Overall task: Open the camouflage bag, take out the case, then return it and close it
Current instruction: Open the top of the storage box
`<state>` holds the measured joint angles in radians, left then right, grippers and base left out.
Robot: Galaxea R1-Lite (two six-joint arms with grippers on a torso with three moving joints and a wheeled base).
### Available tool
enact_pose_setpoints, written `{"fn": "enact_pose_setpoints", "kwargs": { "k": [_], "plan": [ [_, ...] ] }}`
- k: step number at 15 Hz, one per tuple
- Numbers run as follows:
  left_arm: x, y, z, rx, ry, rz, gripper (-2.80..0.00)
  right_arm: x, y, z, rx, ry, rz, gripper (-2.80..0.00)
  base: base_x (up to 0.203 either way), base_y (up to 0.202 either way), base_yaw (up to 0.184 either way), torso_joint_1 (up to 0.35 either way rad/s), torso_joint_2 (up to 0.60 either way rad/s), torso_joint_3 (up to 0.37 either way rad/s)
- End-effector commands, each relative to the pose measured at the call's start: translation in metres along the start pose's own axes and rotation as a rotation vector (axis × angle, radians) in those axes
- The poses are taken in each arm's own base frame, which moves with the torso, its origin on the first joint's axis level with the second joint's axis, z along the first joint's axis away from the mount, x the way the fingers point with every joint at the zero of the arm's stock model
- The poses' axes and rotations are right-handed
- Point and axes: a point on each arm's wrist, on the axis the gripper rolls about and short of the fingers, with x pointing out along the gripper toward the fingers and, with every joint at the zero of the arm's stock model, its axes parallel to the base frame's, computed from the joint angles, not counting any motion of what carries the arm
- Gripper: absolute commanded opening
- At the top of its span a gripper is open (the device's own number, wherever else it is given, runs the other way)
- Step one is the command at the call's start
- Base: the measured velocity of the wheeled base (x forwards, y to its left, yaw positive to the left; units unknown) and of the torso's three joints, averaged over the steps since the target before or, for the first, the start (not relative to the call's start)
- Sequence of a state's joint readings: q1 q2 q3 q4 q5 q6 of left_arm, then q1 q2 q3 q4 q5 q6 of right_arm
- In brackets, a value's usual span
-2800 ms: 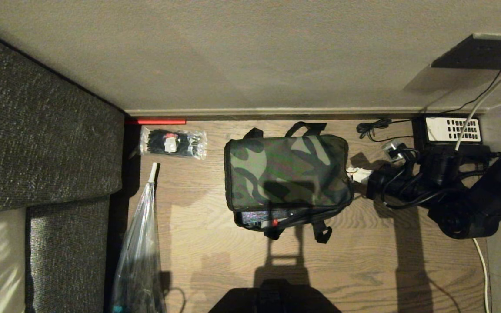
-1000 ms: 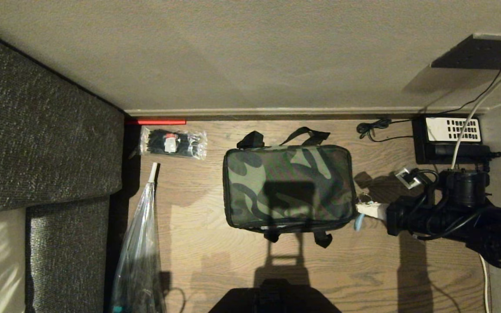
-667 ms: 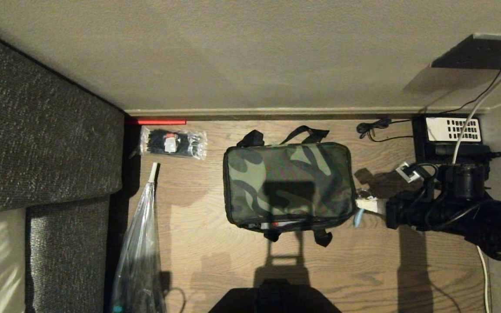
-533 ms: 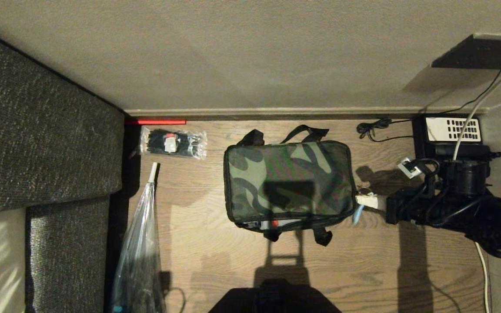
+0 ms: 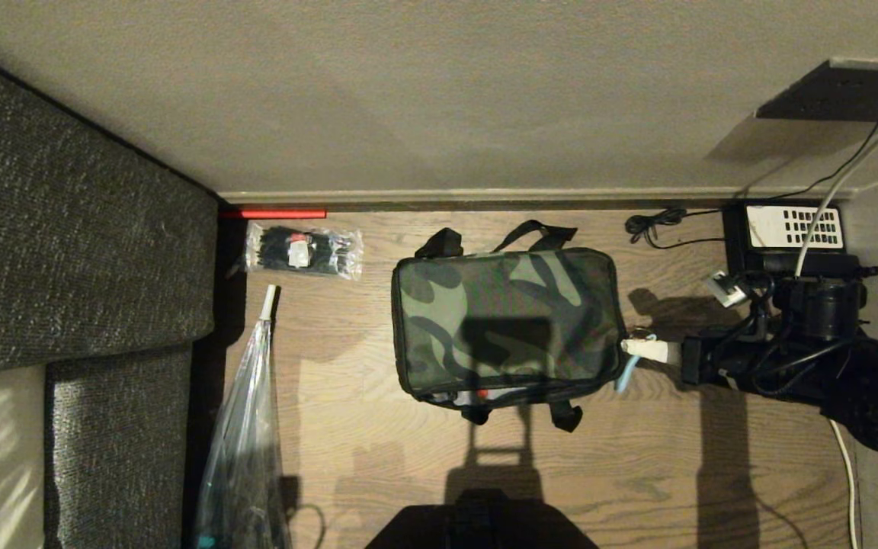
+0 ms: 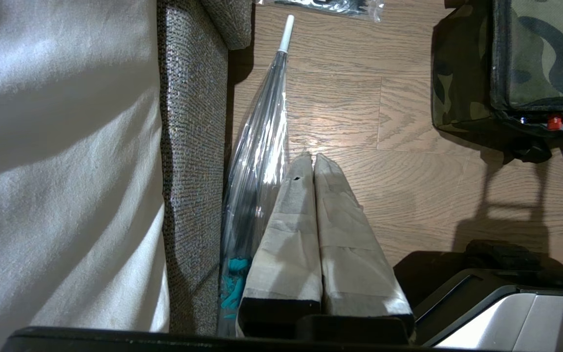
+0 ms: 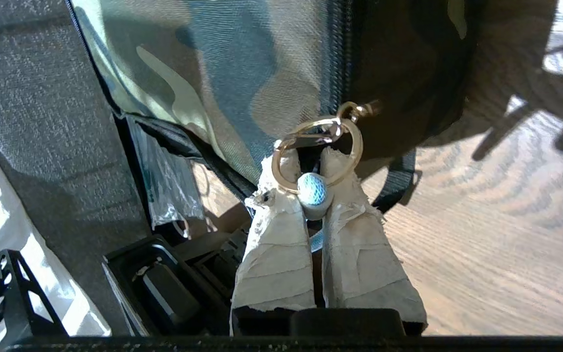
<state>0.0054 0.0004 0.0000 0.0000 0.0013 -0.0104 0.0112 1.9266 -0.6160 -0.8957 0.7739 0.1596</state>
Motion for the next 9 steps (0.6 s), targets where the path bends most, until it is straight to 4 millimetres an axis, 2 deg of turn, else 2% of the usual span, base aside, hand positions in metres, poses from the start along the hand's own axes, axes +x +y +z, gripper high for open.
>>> {"fn": "enact_pose_setpoints", "kwargs": {
  "k": [1, 9],
  "plan": [
    [0.000, 0.000, 0.000, 0.000, 0.000, 0.001, -2.80, -0.003, -0.004, -0.001, 0.005, -0.005, -0.012, -2.80, 0.000, 0.000, 0.000, 0.000, 0.00, 0.000],
    [0.000, 0.000, 0.000, 0.000, 0.000, 0.001, -2.80, -0.003, -0.008, 0.013, 0.046, -0.049, 0.000, -2.80, 0.000, 0.000, 0.000, 0.000, 0.00, 0.000]
  ]
}}
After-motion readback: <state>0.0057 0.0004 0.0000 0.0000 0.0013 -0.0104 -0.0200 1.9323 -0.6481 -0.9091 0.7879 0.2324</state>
